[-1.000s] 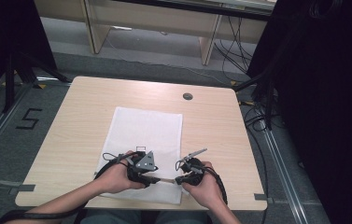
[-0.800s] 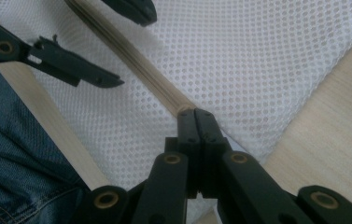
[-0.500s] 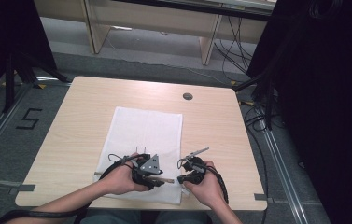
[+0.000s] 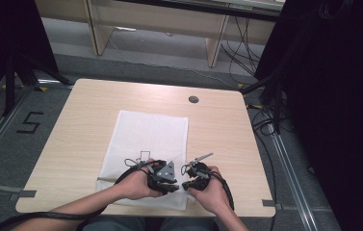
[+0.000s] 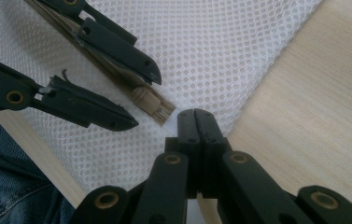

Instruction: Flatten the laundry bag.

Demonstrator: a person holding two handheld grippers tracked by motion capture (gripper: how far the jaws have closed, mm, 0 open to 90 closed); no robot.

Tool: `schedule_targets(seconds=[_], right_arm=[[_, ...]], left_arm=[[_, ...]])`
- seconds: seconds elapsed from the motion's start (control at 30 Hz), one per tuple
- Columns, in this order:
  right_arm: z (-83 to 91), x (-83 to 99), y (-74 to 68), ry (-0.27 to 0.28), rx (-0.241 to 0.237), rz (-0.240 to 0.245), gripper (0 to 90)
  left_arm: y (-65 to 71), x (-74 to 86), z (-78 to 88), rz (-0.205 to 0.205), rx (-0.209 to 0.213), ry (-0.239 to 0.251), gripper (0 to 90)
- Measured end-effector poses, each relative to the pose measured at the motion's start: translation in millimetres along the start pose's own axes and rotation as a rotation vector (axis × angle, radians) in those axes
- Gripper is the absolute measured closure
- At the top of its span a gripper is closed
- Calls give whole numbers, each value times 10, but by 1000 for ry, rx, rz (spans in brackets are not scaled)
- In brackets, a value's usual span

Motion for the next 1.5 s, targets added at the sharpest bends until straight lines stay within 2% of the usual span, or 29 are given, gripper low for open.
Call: schedule_targets(seconds=[0.07,0.1,0.13,0.17,0.3,0.43,0.47,0.7,0.83,0.87,0.93,1.0,1.07,1.1,1.13,1.27,1.33,1.37,1.4,1.5], right_arm=[[-9,1,3,-12,0,-12,900],[-17,-1,6,-11,0,-8,900],[-32,-6,17,-6,-3,14,900],[-47,-7,13,-8,-2,25,900],[-63,-4,4,-13,-2,23,900],[-68,-2,12,-7,-4,19,900],[-68,-2,12,-7,-4,19,900],[-70,-2,10,-7,-6,18,900],[-78,-2,-2,-6,-3,33,900],[-73,1,-21,-21,5,5,900],[-82,-3,-9,-7,9,55,900],[-83,1,-16,-12,7,34,900],[-83,3,-10,-9,8,42,900],[-84,3,-12,-7,7,50,900],[-83,3,-15,-11,13,54,900],[-77,1,-51,-29,33,31,900],[-84,-6,-38,-19,31,65,900],[-85,-5,-33,-21,29,62,900],[-80,1,-46,-26,31,32,900],[-74,7,-50,-30,31,16,900]], left_arm=[[-1,1,-14,2,0,-5,711],[-7,-2,-26,-14,-1,-8,718],[7,0,-40,-1,4,-12,724],[5,-2,-48,-15,2,-14,729],[8,-6,-82,-38,0,-33,744],[6,-7,-102,-22,8,-29,784],[17,-2,-113,-1,11,-24,784],[-1,-22,-103,0,9,-34,812],[-1,-20,-87,16,10,-37,814],[-2,-20,-85,16,10,-36,814],[-6,-26,-76,10,6,-33,815],[-2,-32,-69,18,12,-28,815],[0,-34,-63,23,13,-24,815],[-9,-37,-55,10,7,-22,815],[-1,-36,-47,22,11,-17,815],[2,-35,-47,18,9,-18,816],[0,-32,-45,16,9,-14,815],[-4,-33,-41,7,8,-14,815],[-3,-33,-39,6,8,-14,816],[2,-34,-35,2,9,-15,816]])
Point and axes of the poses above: each handheld gripper's, and its own axes: z roughly backward along the jaws, x roughly out of its underside, y roughly to its right, the point moved 1 cm from there along -z, roughly forward along the jaws, and after that the axes turned 4 degrees about -y, right-handed, at the moved point
